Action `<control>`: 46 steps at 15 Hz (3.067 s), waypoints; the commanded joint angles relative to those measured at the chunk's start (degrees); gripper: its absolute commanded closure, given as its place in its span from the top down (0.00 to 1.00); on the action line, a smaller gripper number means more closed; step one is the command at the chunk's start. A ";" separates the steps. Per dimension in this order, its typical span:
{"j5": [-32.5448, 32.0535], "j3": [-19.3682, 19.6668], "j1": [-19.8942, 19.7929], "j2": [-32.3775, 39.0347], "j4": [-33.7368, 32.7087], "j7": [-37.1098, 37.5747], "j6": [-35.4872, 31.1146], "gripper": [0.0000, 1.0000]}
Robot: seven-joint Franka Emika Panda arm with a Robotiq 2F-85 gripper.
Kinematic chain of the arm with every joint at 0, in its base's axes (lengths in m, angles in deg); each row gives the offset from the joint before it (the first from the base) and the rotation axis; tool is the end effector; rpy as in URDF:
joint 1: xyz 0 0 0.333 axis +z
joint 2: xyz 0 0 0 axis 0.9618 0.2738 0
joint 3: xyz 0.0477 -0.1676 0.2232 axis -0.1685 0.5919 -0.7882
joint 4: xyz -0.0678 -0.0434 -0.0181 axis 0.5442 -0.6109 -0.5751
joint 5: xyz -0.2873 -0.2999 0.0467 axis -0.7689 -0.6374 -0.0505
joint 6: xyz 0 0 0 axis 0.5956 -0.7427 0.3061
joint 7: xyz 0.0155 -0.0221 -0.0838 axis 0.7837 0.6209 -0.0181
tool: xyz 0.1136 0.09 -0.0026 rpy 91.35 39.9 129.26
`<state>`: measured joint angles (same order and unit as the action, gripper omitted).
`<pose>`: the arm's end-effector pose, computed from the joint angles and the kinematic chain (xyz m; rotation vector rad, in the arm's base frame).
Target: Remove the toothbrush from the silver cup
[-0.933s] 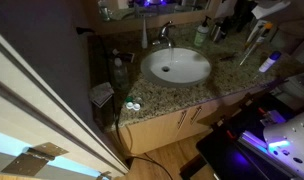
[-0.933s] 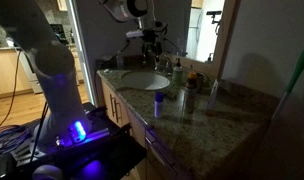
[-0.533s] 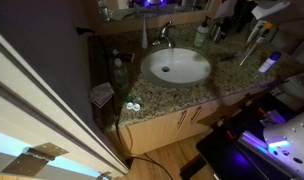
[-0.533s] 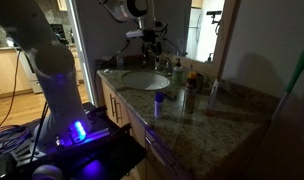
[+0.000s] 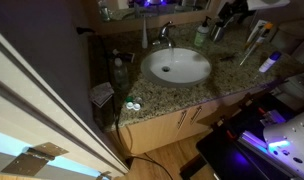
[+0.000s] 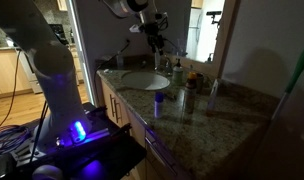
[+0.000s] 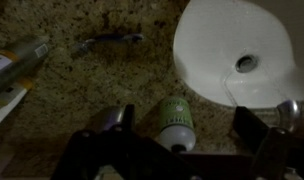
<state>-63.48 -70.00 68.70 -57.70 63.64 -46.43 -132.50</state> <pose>0.4936 -0.0460 0.3635 2.9629 -0.5051 0.4153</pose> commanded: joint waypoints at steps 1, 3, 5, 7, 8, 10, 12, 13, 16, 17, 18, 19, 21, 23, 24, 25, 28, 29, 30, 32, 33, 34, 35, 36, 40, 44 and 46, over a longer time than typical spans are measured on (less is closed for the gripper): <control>0.50 1.39 -4.47 -8.38 -3.32 2.93 5.24 1.00; 0.75 0.90 -4.41 -7.07 -3.13 1.77 3.42 1.00; 0.98 1.77 -5.87 -10.65 -4.70 1.72 5.82 1.00; 1.03 1.81 -6.00 -11.61 -4.74 1.83 6.39 1.00; 0.33 1.89 -6.19 -10.31 -5.57 0.86 7.68 1.00; 0.83 3.59 -7.41 -5.05 -10.43 0.38 11.92 1.00; 1.55 5.94 -8.95 0.84 -16.23 0.74 15.73 1.00; 1.54 6.99 -9.54 4.49 -19.77 0.73 18.35 1.00; 2.86 8.53 -8.48 2.62 -17.74 0.25 18.08 1.00; 4.17 9.63 -8.35 5.62 -20.50 -0.76 19.64 1.00; 4.81 10.19 -8.24 7.97 -22.55 -1.22 20.39 1.00; 5.06 10.34 -8.13 9.41 -23.75 -1.26 20.64 1.00; 4.58 10.54 -7.70 12.35 -25.13 -4.54 23.91 1.00; 8.66 11.58 -7.20 17.20 -28.25 -10.29 27.41 1.00; 10.59 11.77 -7.02 19.59 -29.83 -12.85 28.61 1.00; 10.79 11.55 -7.01 21.78 -31.57 -13.40 30.07 1.00; 12.54 11.15 -6.87 27.46 -37.36 -11.79 33.59 1.00; 10.91 11.30 -6.84 23.02 -31.52 -11.72 29.52 1.00; 11.02 11.28 -6.71 24.46 -32.73 -11.69 29.73 1.00; 10.99 11.30 -6.67 24.69 -32.77 -11.69 29.65 1.00; 10.99 11.34 -6.68 24.39 -32.76 -11.68 29.65 1.00; 10.13 11.32 -6.65 25.69 -33.59 -12.56 30.46 1.00; 10.82 11.41 -6.98 28.09 -36.07 -14.71 32.99 1.00; 12.44 11.42 -7.27 30.26 -38.10 -16.41 34.16 1.00; 15.80 11.00 -7.88 38.68 -48.29 -18.75 40.75 1.00; 18.31 11.09 -8.87 47.21 -60.49 -14.68 47.98 1.00; 16.71 10.90 -8.08 43.57 -54.59 -15.68 43.93 1.00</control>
<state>-46.76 -59.08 60.69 -14.19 9.29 -62.07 -88.80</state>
